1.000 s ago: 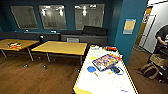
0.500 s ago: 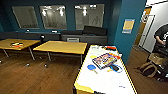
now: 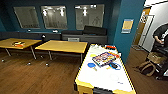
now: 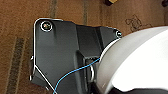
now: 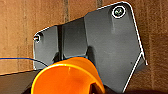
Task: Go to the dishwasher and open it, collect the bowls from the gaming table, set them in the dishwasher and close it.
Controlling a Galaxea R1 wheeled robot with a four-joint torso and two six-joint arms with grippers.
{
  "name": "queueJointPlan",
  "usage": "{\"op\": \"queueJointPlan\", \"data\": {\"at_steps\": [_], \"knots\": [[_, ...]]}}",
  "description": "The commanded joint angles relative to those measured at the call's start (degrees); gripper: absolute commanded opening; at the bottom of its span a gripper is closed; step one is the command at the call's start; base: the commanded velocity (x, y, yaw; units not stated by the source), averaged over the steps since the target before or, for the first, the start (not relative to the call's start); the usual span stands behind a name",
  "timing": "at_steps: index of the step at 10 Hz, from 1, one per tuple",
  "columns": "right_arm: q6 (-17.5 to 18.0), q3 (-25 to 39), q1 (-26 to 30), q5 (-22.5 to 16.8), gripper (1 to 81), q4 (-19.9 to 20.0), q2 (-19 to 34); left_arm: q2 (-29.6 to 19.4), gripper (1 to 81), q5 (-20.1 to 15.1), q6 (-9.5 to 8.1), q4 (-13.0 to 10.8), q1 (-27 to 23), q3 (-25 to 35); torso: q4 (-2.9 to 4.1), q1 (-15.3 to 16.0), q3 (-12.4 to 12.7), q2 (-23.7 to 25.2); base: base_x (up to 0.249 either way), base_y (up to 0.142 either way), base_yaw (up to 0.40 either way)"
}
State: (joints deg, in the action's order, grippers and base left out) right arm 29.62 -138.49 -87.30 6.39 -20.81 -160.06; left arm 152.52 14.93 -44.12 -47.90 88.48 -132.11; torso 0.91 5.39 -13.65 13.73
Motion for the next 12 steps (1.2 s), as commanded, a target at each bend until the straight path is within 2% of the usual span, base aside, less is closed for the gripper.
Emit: {"op": "queueJointPlan", "data": {"at_steps": [1, 12], "knots": [[-0.18, -0.28, 2.17, -2.26, 1.0, -1.25, 0.07, -1.07, 1.0, -0.61, 0.26, -1.15, -1.86, 0.18, 0.00, 0.00, 0.00, 0.00, -0.120, 0.000, 0.000], [-0.27, -0.81, 2.17, -2.26, 1.0, -1.78, -0.81, -0.72, 1.0, -0.70, 0.26, -1.85, -1.60, 0.18, 0.00, 0.00, 0.00, 0.00, -0.145, 0.000, 0.000]]}}
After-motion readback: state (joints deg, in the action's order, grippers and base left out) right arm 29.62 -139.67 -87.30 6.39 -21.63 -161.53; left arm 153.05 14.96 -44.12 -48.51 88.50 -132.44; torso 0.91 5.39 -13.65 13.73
